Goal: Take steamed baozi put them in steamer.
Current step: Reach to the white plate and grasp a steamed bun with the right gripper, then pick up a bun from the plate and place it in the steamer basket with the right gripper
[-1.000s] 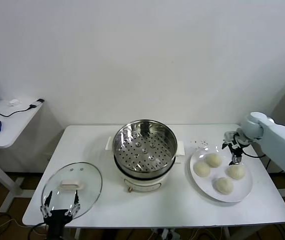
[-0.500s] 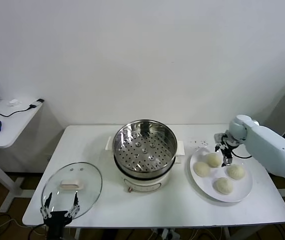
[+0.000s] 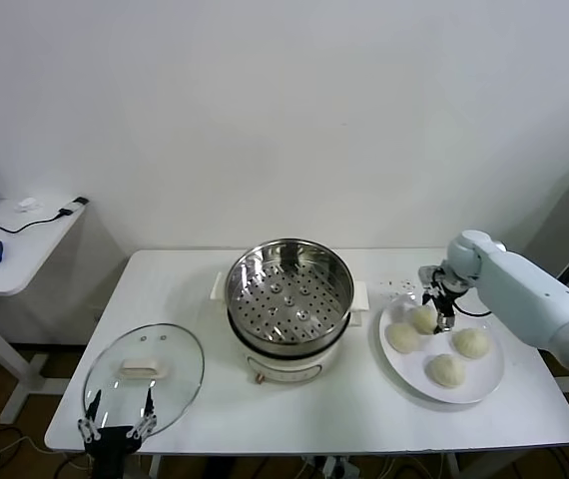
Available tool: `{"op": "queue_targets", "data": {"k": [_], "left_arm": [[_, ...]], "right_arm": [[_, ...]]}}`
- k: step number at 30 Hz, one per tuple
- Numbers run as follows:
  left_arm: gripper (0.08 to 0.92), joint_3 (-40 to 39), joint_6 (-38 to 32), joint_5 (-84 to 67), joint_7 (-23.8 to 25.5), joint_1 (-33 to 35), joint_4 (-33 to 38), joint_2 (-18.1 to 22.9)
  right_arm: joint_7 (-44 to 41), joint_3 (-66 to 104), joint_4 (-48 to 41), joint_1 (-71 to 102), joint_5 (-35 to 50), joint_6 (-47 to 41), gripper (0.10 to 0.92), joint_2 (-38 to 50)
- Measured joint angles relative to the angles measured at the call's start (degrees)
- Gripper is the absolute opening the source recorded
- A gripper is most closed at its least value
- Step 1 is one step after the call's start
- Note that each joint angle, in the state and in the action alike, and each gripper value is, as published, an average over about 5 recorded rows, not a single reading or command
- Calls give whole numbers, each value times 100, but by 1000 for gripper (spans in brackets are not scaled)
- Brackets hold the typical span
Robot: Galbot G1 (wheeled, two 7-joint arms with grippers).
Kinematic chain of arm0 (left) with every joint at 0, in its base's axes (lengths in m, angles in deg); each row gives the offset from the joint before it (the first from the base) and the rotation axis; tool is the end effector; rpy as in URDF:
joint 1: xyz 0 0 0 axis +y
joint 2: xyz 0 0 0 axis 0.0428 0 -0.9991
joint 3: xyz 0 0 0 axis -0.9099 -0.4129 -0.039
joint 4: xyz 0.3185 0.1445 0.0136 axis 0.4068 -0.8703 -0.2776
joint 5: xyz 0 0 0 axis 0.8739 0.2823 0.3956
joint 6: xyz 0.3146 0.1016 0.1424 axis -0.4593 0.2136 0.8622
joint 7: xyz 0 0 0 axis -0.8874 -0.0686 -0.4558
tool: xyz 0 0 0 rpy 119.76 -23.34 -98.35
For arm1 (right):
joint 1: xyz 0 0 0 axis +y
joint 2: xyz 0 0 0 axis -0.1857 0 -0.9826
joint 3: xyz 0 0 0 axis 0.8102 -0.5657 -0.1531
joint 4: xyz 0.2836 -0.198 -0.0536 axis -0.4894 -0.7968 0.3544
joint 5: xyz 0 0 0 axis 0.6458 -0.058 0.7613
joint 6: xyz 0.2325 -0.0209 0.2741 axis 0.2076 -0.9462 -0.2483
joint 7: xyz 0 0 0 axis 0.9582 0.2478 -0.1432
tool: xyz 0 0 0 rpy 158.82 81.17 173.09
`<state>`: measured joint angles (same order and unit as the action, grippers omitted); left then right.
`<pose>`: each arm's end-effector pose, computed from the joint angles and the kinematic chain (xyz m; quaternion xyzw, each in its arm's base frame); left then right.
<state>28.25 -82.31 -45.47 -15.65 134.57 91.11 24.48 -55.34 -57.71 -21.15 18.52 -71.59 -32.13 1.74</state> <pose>0.1009 0.0634 -0.3728 0.0980 -0.9808 -0.1165 0.1219 0.5886 -0.1744 -0.2456 0.4832 -0.5075 0.5431 0.4627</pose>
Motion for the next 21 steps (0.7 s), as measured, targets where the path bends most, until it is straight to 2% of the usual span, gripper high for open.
{"op": "queue_targets", "data": {"k": [7, 15, 21], "left_arm": [[823, 15, -7, -13, -13, -3, -6, -14], [823, 15, -23, -25, -16, 12, -24, -16], [823, 5, -34, -33, -32, 43, -33, -18]], "right_arm": [[-56, -11, -53, -27, -1, 13, 618, -24], [-115, -73, 22, -97, 79, 67, 579, 39], [-196, -418, 399, -422, 287, 257, 577, 229]]}}
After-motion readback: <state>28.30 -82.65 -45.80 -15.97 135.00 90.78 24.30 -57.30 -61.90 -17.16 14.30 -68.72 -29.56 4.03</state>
